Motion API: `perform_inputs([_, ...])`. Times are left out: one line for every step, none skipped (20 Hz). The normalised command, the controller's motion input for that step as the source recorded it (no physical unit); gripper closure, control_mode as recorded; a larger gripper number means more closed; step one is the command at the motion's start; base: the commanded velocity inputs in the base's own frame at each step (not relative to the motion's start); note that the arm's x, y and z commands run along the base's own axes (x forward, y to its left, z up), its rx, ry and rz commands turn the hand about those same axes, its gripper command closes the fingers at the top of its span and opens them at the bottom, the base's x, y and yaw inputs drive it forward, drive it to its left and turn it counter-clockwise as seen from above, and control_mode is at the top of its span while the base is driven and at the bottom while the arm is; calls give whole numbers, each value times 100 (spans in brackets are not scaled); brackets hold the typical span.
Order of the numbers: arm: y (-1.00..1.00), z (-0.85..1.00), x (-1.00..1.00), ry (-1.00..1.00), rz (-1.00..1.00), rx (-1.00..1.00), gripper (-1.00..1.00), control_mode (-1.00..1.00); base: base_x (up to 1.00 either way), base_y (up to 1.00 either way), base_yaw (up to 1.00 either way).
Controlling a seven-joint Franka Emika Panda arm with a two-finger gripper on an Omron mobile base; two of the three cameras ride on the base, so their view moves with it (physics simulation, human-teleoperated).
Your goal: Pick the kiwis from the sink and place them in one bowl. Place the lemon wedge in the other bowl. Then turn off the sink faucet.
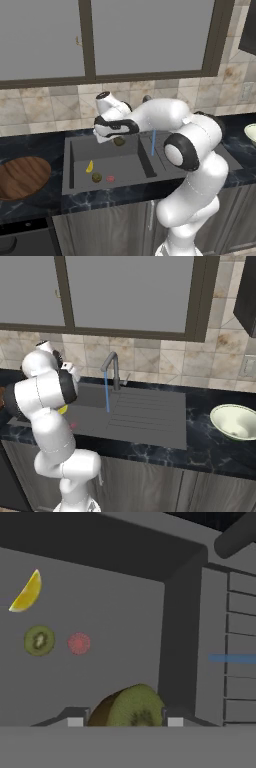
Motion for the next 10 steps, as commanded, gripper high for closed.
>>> perform_inputs([39,46,-47,-2,0,7,100,-100,0,0,0])
perform_inputs([41,40,-49,-3,0,7,100,-100,0,0,0])
perform_inputs([41,37,-49,-1,0,7,100,-100,0,0,0])
perform_inputs([40,36,-47,-2,0,8,100,-100,0,0,0])
perform_inputs([43,39,-44,0,0,9,100,-100,0,0,0])
perform_inputs([44,36,-44,-1,0,10,100,-100,0,0,0])
perform_inputs([47,32,-41,-3,0,11,100,-100,0,0,0])
perform_inputs([49,29,-40,-4,0,11,100,-100,0,0,0])
perform_inputs([54,26,-38,-5,0,12,100,-100,0,0,0])
perform_inputs([57,29,-36,-5,0,12,100,-100,0,0,0])
